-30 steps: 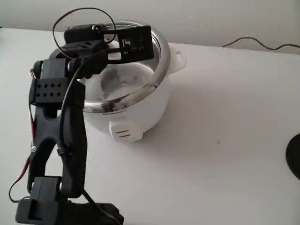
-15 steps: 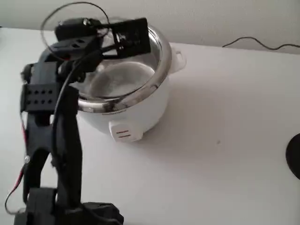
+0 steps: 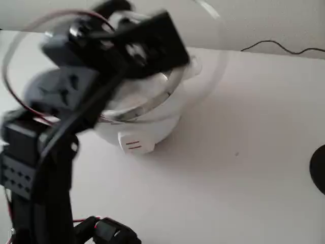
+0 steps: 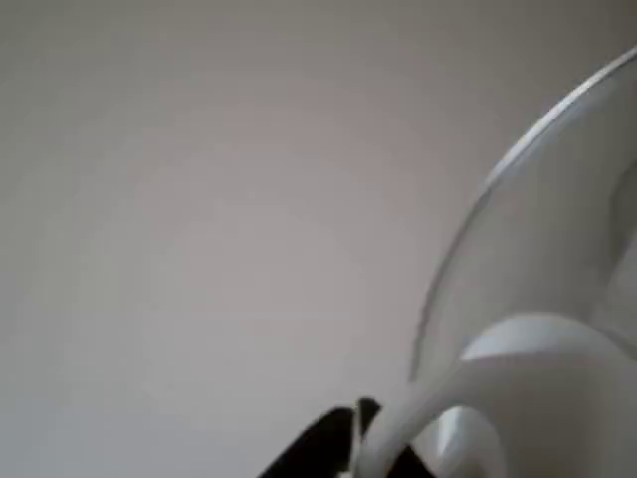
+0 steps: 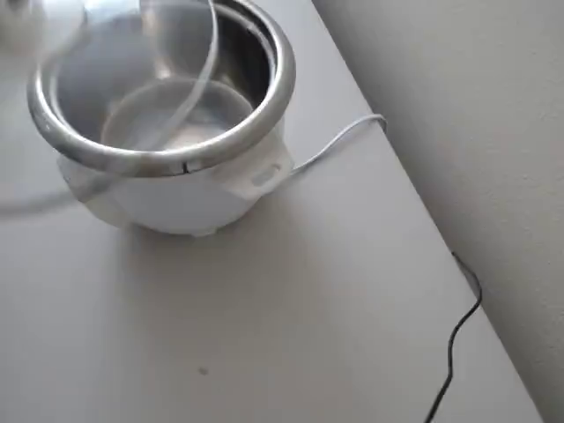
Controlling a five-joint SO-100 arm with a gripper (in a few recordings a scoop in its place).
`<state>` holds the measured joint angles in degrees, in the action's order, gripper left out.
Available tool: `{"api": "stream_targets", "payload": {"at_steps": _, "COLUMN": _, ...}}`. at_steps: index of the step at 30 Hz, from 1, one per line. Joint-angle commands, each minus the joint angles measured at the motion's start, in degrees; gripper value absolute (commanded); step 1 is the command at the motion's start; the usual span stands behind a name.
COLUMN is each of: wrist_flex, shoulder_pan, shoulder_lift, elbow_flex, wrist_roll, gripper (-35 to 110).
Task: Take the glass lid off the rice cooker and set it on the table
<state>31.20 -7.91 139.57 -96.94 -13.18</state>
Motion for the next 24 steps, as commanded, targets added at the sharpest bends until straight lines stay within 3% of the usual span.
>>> {"api": "stream_targets", "payload": {"at_steps": 1, "wrist_flex": -11.9, "shoulder_pan": -8.7, "shoulder_lift": 7.1, "elbow_flex": -9.2, "wrist_roll": -2.5, "gripper": 0}}
{"api": "stream_targets", "payload": {"at_steps": 13, "wrist_flex": -30.1, "shoulder_pan": -23.0, "shoulder_lift": -7.2, "elbow_flex": -21.4, "wrist_roll": -3.6, "gripper": 0}}
{"api": "stream_targets", "payload": {"at_steps": 24, "wrist_flex": -38.2, "shoulder_pan": -17.3, "shoulder_lift": -7.9, "elbow_flex": -36.7, "wrist_roll": -4.0, "gripper": 0}}
